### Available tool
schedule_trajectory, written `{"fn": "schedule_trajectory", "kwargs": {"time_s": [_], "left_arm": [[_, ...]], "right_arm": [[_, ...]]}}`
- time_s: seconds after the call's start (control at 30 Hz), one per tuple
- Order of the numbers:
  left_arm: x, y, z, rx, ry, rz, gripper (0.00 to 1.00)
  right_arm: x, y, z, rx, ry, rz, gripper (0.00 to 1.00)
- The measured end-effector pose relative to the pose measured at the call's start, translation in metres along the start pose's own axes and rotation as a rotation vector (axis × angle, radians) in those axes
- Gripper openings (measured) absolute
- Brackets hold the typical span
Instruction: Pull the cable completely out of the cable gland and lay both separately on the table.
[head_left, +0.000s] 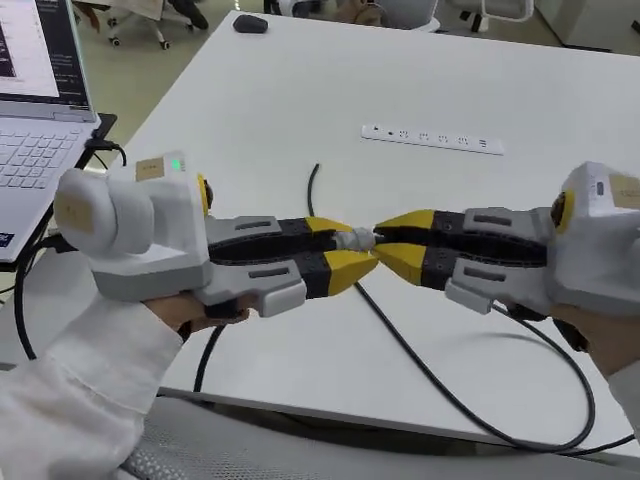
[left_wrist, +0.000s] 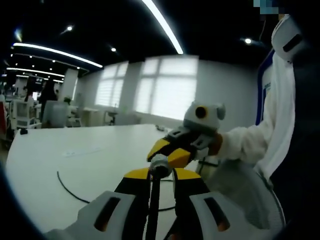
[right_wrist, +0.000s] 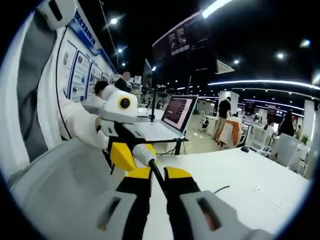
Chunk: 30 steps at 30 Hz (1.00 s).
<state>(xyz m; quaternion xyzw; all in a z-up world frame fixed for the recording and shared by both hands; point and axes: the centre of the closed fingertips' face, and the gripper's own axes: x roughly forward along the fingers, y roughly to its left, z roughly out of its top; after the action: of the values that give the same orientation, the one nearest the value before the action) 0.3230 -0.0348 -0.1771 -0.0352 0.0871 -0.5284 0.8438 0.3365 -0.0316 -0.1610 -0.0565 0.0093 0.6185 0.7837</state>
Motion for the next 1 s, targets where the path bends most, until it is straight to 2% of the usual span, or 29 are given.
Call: {"fn": "schedule_trajectory", "kwargs": {"time_s": [0.03,0.07,0.1,0.13,0.23,0.37,0.53,0.7,1.0], "left_arm": [[0.002,0.002,0.004,0.035,-0.011,0.028,0.15],[0.001,0.001,0.007,0.057,-0.031,0.034,0.11],[0.000,-0.002,0.007,0.040,-0.033,0.024,0.05],[-0.001,-0.001,0.006,0.039,-0.026,0.020,0.04],[-0.001,0.002,0.005,-0.028,-0.034,0.019,0.11],[-0.002,0.000,0.012,-0.047,-0.074,0.011,0.21],[-0.003,0.000,0.015,-0.043,-0.096,0.006,0.18],[-0.002,0.000,0.014,-0.054,-0.087,0.001,0.18],[-0.003,0.000,0.016,-0.054,-0.094,0.000,0.17]], "right_arm": [[-0.002,0.001,-0.004,-0.019,0.025,0.012,0.08],[-0.001,0.004,-0.005,-0.031,0.036,0.019,0.08],[0.000,0.007,-0.006,-0.052,0.039,0.030,0.08],[0.000,0.009,-0.004,-0.053,0.030,0.034,0.08],[-0.002,0.012,-0.009,-0.083,0.064,0.043,0.07],[-0.002,0.015,-0.014,-0.119,0.104,0.044,0.06],[-0.001,0.014,-0.013,-0.131,0.111,0.041,0.06],[0.000,0.016,-0.017,-0.192,0.164,0.057,0.05],[0.001,0.018,-0.015,-0.191,0.158,0.069,0.04]]}}
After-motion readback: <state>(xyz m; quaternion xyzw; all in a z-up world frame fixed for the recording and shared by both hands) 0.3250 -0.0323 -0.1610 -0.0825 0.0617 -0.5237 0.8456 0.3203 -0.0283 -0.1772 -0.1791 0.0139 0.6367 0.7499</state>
